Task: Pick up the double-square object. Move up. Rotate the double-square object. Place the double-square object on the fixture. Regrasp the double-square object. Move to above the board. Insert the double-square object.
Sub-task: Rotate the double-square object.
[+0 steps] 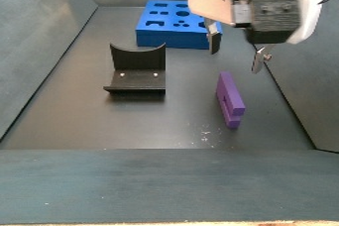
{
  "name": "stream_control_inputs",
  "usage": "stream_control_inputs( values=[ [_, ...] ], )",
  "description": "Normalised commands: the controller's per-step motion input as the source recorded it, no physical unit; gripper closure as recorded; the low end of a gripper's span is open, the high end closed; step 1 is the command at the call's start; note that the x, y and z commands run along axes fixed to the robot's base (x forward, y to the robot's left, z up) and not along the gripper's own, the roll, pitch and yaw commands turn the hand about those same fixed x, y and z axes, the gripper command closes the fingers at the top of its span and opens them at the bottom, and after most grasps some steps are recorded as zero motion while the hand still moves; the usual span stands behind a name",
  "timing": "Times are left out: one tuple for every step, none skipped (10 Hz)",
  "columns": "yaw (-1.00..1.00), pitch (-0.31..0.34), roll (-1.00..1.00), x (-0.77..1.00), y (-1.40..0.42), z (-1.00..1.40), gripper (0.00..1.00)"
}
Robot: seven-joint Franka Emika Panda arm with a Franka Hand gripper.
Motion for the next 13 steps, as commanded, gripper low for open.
stream_control_inputs(
  values=[
    [1.0, -0.023, 0.01, 0.05, 0.0, -0.03, 0.0],
    [1.0, -0.025, 0.01, 0.05, 0.0, -0.03, 0.0],
    [1.0, -0.027, 0.01, 0.05, 0.0, -0.03, 0.0],
    [1.0, -0.031, 0.01, 0.05, 0.0, -0.03, 0.0],
    [1.0, -0.035, 0.01, 0.05, 0.0, -0.03, 0.0],
    [1.0, -0.042, 0.01, 0.05, 0.0, -0.03, 0.0],
    [1.0, -0.048, 0.01, 0.05, 0.0, -0.03, 0.0],
    [1.0, -0.054, 0.02, 0.05, 0.0, -0.03, 0.0],
    [0.92, -0.072, 0.02, 0.05, 0.0, -0.04, 0.0],
    [0.78, -0.072, 0.02, 0.04, 0.0, -0.04, 0.0],
    [0.47, -0.071, 0.02, 0.04, 0.0, -0.04, 0.0],
    [0.31, -0.07, 0.02, 0.04, 0.0, -0.04, 0.0],
    [0.0, 0.0, 0.0, 0.0, 0.0, -1.0, 0.0]
  ],
)
